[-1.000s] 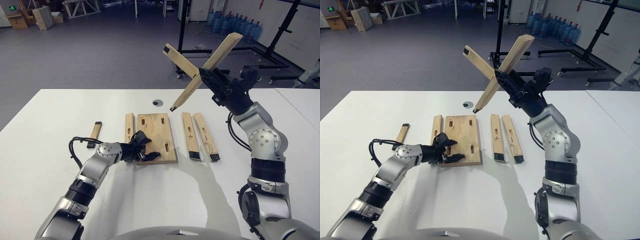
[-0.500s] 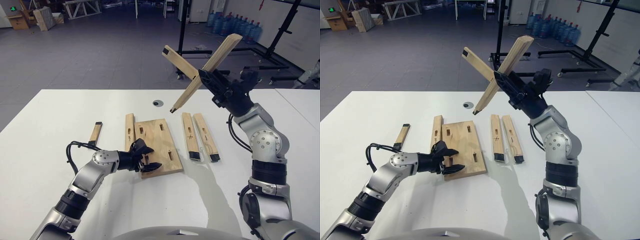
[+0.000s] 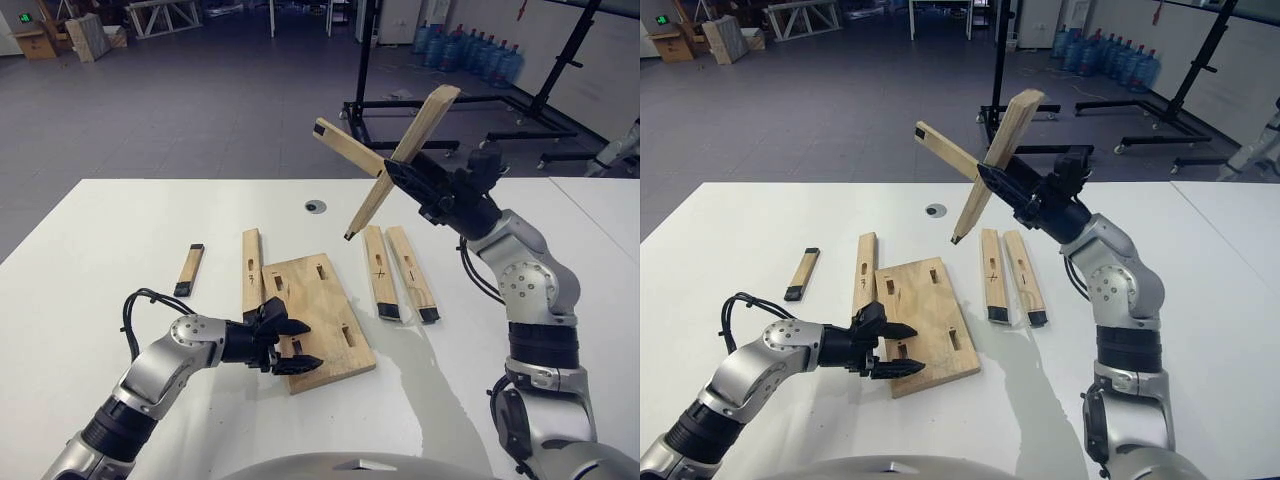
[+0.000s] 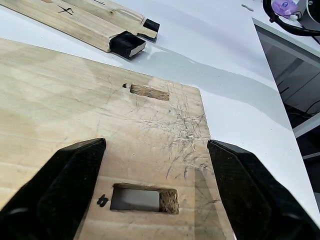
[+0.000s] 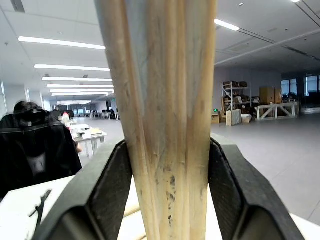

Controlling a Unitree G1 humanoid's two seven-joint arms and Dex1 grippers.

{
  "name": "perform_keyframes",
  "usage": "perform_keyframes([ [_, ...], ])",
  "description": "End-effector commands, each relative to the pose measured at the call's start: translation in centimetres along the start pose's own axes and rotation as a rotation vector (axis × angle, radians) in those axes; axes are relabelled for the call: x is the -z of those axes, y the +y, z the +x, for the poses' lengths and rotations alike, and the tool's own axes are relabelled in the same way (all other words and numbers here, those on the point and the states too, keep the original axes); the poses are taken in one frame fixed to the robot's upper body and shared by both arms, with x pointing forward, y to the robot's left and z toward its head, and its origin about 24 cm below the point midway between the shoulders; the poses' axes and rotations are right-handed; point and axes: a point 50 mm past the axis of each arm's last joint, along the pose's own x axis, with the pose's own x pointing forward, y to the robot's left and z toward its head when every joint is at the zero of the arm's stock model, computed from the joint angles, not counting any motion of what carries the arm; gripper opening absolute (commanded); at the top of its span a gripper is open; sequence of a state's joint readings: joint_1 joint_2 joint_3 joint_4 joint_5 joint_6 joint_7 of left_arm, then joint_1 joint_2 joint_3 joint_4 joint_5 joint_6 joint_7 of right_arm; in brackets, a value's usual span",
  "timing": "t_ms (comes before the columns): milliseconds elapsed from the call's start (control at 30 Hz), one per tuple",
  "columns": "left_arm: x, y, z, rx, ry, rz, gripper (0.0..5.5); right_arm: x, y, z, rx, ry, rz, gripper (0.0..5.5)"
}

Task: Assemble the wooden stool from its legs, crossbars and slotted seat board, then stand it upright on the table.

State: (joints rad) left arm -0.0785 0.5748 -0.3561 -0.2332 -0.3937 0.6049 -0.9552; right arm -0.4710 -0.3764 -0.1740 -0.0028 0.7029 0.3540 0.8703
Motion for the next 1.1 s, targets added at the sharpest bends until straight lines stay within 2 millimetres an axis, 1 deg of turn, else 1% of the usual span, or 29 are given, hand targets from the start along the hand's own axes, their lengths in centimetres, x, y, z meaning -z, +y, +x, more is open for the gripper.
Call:
perform_keyframes([
  [33, 2.0, 0.8, -0.6, -0.055, 0.063, -0.132, 3.74, 1.8, -0.6, 0.8, -0.089, 0.063, -0.061, 2.09],
  [67, 1.5, 1.0, -0.6, -0.057, 0.041, -0.125, 3.74, 1.9, -0.6, 0.9, -0.128, 0.034, -0.073, 2.09],
  [133, 0.1, 1.8, -0.4, -0.103, -0.025, -0.065, 3.74, 2.9, -0.5, 1.3, -0.21, 0.04, -0.111, 2.08],
  [233, -2.6, 2.5, -0.1, -0.136, -0.167, -0.02, 3.74, 4.0, 0.1, 1.9, -0.325, 0.008, -0.106, 2.08],
  [267, -3.2, 2.5, -0.1, -0.138, -0.198, -0.014, 3.74, 4.2, 0.2, 1.9, -0.352, -0.003, -0.108, 2.08],
  [333, -3.8, 2.6, -0.1, -0.15, -0.233, -0.012, 3.74, 5.0, 0.4, 1.8, -0.383, 0.012, -0.117, 2.08],
  [533, -4.4, 2.2, -1.3, -0.146, -0.282, -0.026, 3.74, 6.7, -0.2, 1.3, -0.414, 0.087, -0.157, 2.08],
  [700, -4.7, 2.5, -2.3, -0.176, -0.292, -0.035, 3.74, 8.4, -0.3, 1.2, -0.4, 0.105, -0.153, 2.08],
  [867, -4.1, 2.7, -2.4, -0.195, -0.283, -0.052, 3.74, 9.8, -0.3, 0.9, -0.395, 0.134, -0.152, 2.08],
  [1000, -3.6, 2.8, -2.3, -0.205, -0.268, -0.066, 3.74, 10.1, 0.2, 1.4, -0.435, 0.128, -0.17, 2.08],
  [1100, -3.3, 3.0, -2.2, -0.212, -0.259, -0.071, 3.74, 10.7, 0.6, 1.6, -0.475, 0.149, -0.164, 2.08],
])
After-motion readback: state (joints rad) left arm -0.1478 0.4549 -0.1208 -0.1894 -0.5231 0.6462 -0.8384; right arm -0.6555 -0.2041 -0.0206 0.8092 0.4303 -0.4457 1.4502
